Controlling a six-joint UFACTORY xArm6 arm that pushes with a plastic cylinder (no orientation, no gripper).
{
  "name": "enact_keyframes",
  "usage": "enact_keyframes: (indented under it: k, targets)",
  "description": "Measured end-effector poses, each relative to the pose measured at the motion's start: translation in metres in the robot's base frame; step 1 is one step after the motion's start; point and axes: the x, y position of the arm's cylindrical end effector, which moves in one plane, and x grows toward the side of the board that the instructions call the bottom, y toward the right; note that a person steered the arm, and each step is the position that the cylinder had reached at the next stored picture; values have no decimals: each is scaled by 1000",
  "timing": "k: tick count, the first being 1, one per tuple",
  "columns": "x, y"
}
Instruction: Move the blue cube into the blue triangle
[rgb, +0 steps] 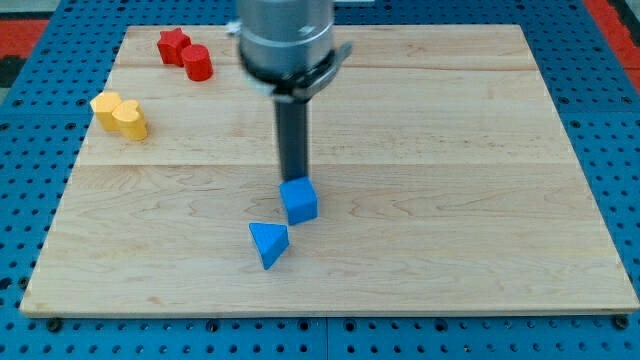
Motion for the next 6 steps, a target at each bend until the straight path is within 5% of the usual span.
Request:
enact_keyframes:
  k: [2, 4, 6]
  targets:
    - [10, 49]
    - [48, 19]
    - [59, 57]
